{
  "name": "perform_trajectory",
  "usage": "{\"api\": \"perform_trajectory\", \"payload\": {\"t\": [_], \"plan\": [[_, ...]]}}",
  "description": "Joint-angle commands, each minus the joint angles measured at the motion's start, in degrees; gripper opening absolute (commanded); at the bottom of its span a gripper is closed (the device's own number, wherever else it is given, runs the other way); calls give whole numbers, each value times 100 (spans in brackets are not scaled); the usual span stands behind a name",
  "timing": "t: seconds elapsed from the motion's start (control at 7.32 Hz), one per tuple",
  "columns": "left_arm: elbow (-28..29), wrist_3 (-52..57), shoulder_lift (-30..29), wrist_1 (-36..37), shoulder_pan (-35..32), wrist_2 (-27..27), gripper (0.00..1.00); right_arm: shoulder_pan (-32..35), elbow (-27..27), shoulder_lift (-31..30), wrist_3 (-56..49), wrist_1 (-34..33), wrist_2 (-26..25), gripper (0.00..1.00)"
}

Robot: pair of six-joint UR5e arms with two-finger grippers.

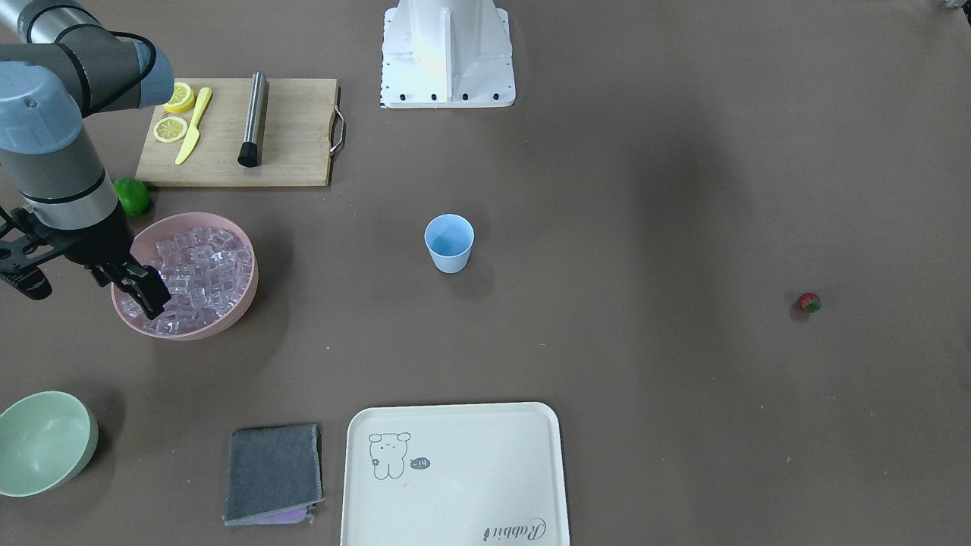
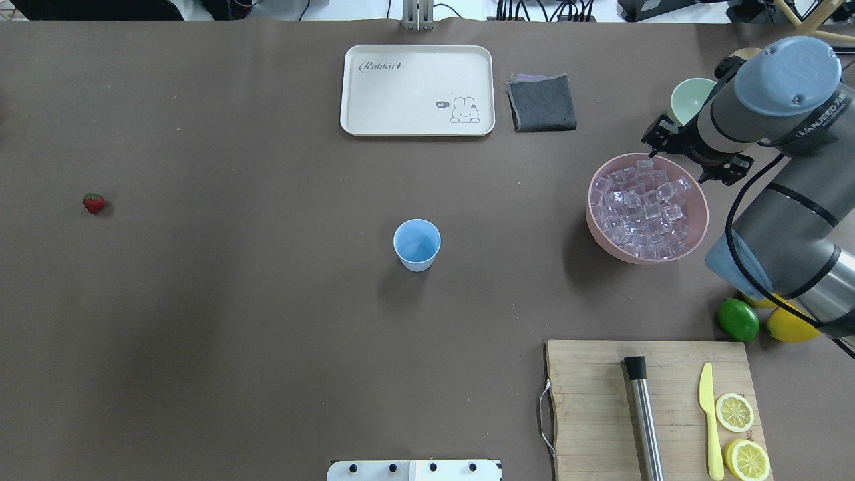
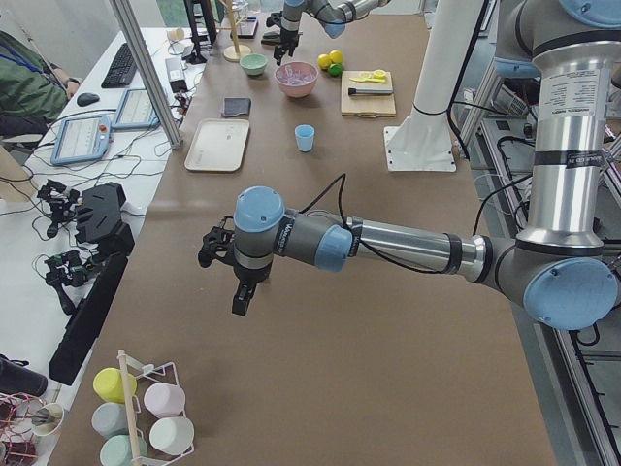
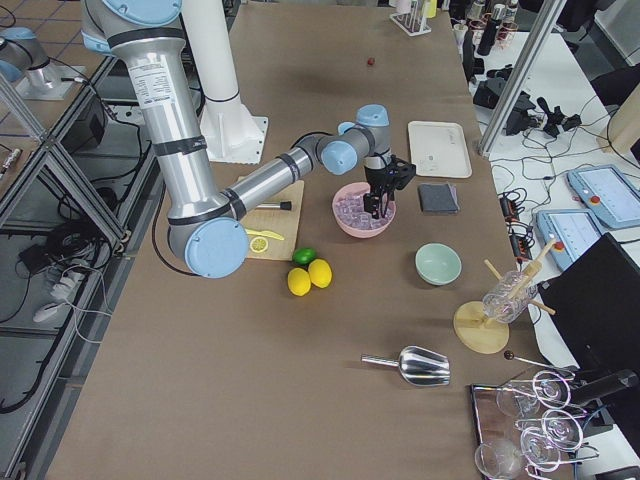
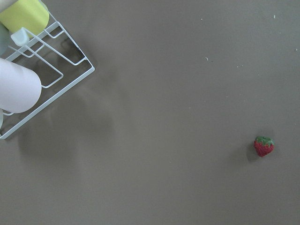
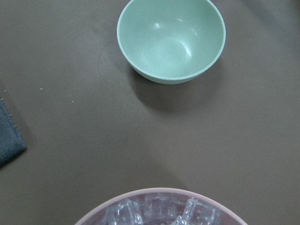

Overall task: Put ice and strawberries in cup
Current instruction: 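Lower the right gripper into the bowl and grasp an ice cube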

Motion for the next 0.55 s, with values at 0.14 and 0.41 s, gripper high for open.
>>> {"api": "perform_trajectory", "payload": {"t": [0.14,0.41], "plan": [[3,-1,-57,9,0,19,98,-252,-67,17,41,0,-42,90],[-6,-1,-57,9,0,28,98,-341,-190,8,41,-9,-51,91]]}}
